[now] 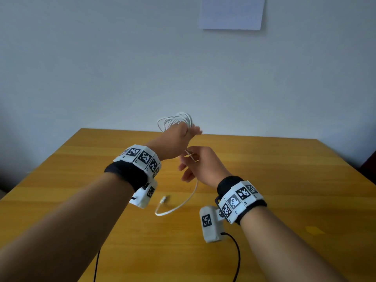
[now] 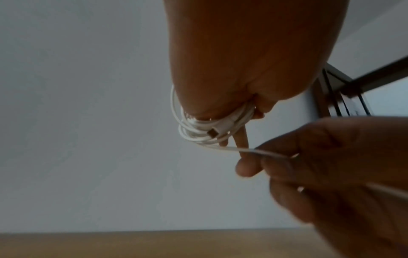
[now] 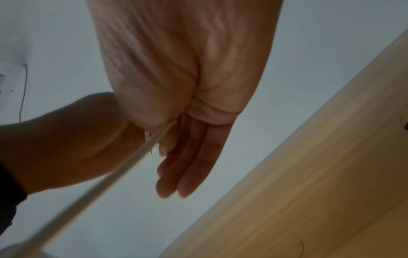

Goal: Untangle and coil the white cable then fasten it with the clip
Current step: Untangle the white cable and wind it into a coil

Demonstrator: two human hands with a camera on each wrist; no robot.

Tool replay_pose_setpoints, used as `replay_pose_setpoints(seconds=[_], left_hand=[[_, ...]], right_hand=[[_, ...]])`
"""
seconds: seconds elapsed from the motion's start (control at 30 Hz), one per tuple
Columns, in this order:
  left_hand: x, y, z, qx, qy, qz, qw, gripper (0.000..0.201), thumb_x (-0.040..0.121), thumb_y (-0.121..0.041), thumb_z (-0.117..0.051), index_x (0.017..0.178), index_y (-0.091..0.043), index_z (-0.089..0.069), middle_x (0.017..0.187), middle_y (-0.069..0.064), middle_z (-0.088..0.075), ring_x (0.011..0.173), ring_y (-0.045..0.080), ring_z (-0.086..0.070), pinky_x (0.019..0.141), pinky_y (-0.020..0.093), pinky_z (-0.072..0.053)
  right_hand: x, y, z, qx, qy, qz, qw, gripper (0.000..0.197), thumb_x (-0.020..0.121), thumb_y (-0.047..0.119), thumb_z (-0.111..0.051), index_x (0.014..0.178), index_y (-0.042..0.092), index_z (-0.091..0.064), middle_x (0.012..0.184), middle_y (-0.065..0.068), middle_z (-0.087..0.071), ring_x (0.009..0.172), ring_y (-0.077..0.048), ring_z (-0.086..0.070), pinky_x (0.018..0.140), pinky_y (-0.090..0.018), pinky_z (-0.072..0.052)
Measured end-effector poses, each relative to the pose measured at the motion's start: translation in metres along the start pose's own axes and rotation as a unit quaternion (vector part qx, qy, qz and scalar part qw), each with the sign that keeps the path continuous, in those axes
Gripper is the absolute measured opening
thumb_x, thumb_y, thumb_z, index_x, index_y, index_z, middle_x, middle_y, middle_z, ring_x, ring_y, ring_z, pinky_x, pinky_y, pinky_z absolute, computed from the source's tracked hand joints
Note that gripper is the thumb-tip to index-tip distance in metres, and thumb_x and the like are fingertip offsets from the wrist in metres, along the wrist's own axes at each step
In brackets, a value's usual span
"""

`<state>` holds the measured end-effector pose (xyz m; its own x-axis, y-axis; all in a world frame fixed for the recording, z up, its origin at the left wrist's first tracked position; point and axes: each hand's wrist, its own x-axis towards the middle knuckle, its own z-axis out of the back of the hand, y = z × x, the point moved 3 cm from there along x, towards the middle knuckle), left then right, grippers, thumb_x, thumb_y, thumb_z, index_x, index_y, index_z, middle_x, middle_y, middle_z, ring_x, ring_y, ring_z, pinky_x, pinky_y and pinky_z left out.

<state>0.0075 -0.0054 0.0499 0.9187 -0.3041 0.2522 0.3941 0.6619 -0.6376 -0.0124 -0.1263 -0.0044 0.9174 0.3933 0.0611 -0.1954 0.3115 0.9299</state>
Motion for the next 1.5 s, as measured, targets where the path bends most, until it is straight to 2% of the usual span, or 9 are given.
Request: replay_pose_setpoints(seconds=[0.13, 0.27, 0.5, 0.8, 0.97, 1.07, 1.3, 1.4, 1.5], left_hand=[[0.0, 0.014, -0.005, 0.165, 0.036, 0.022, 0.985, 0.044, 0.107, -0.025, -0.037, 0.065, -0.014, -0.045, 0.063, 0.007, -0.053, 0.06, 0.026, -0.052, 0.056, 0.034, -0.04], [-0.001, 0.019, -0.007, 0.215, 0.033, 0.041, 0.975, 0.024, 0.105, -0.017, -0.038, 0.082, -0.019, -0.048, 0.065, 0.001, -0.044, 0.067, 0.027, -0.055, 0.06, 0.04, -0.048], [-0.004, 0.022, -0.003, 0.279, 0.028, 0.034, 0.959, 0.031, 0.108, -0.027, -0.032, 0.081, -0.017, -0.044, 0.068, 0.002, -0.045, 0.079, 0.032, -0.059, 0.071, 0.042, -0.047], [-0.021, 0.073, 0.004, 0.277, 0.054, 0.11, 0.953, 0.074, 0.091, -0.076, -0.028, 0.057, -0.012, -0.042, 0.055, 0.002, -0.047, 0.051, 0.015, -0.047, 0.061, 0.035, -0.038], [-0.032, 0.089, 0.01, 0.238, 0.09, 0.142, 0.957, 0.078, 0.085, -0.082, -0.029, 0.056, -0.01, -0.037, 0.056, 0.003, -0.041, 0.051, 0.017, -0.041, 0.064, 0.035, -0.04], [-0.04, 0.092, 0.001, 0.066, 0.141, 0.186, 0.97, 0.078, 0.081, -0.084, -0.033, 0.058, -0.011, -0.043, 0.05, 0.002, -0.044, 0.046, 0.018, -0.04, 0.063, 0.034, -0.042], [-0.043, 0.063, -0.013, -0.322, 0.208, 0.186, 0.905, 0.058, 0.094, -0.054, -0.048, 0.05, -0.023, -0.024, 0.046, -0.003, -0.015, 0.045, 0.016, -0.009, 0.049, 0.031, -0.013], [-0.04, 0.051, -0.01, -0.456, 0.191, 0.157, 0.855, 0.055, 0.099, -0.04, -0.047, 0.05, -0.025, -0.027, 0.041, -0.007, -0.018, 0.042, 0.016, -0.008, 0.05, 0.033, -0.011], [-0.035, 0.039, -0.005, -0.579, 0.146, 0.109, 0.794, 0.052, 0.099, -0.038, -0.046, 0.051, -0.026, -0.028, 0.044, -0.006, -0.012, 0.04, 0.016, -0.009, 0.051, 0.032, -0.016]], right_hand=[[0.001, 0.003, 0.004, -0.026, -0.013, 0.007, 1.0, 0.02, 0.105, 0.028, -0.057, 0.111, 0.013, -0.068, 0.066, -0.006, -0.068, 0.044, -0.023, -0.054, 0.045, -0.036, -0.054], [0.002, 0.004, 0.003, -0.046, -0.008, 0.0, 0.999, 0.024, 0.104, 0.031, -0.056, 0.108, 0.011, -0.069, 0.052, -0.002, -0.058, 0.04, -0.022, -0.052, 0.048, -0.044, -0.058], [0.003, 0.004, 0.008, -0.072, -0.019, -0.012, 0.997, 0.025, 0.102, 0.034, -0.061, 0.102, 0.011, -0.071, 0.042, 0.004, -0.051, 0.036, -0.021, -0.051, 0.051, -0.032, -0.05], [0.005, -0.009, 0.025, -0.183, -0.026, -0.027, 0.982, 0.026, 0.101, 0.043, -0.058, 0.11, 0.023, -0.072, 0.075, 0.007, -0.054, 0.041, -0.016, -0.059, 0.071, -0.033, -0.061], [0.008, -0.014, 0.04, -0.241, -0.044, -0.011, 0.969, 0.026, 0.101, 0.041, -0.059, 0.104, 0.021, -0.075, 0.089, 0.007, -0.065, 0.054, -0.009, -0.06, 0.057, -0.026, -0.051], [0.012, -0.016, 0.047, -0.256, -0.101, 0.011, 0.961, 0.027, 0.098, 0.049, -0.061, 0.099, 0.027, -0.076, 0.109, 0.005, -0.074, 0.094, -0.013, -0.067, 0.081, -0.034, -0.055], [0.013, -0.017, 0.045, -0.26, -0.171, 0.01, 0.95, 0.032, 0.098, 0.056, -0.058, 0.112, 0.033, -0.074, 0.117, 0.008, -0.074, 0.106, -0.018, -0.069, 0.087, -0.041, -0.057], [0.017, -0.024, 0.037, -0.243, -0.153, 0.007, 0.958, 0.033, 0.101, 0.055, -0.051, 0.112, 0.035, -0.075, 0.11, 0.007, -0.076, 0.094, -0.017, -0.071, 0.08, -0.039, -0.058], [0.02, -0.028, 0.024, -0.23, -0.129, 0.005, 0.965, 0.03, 0.106, 0.047, -0.046, 0.098, 0.035, -0.072, 0.074, 0.01, -0.066, 0.052, -0.008, -0.05, 0.056, -0.03, -0.041]])
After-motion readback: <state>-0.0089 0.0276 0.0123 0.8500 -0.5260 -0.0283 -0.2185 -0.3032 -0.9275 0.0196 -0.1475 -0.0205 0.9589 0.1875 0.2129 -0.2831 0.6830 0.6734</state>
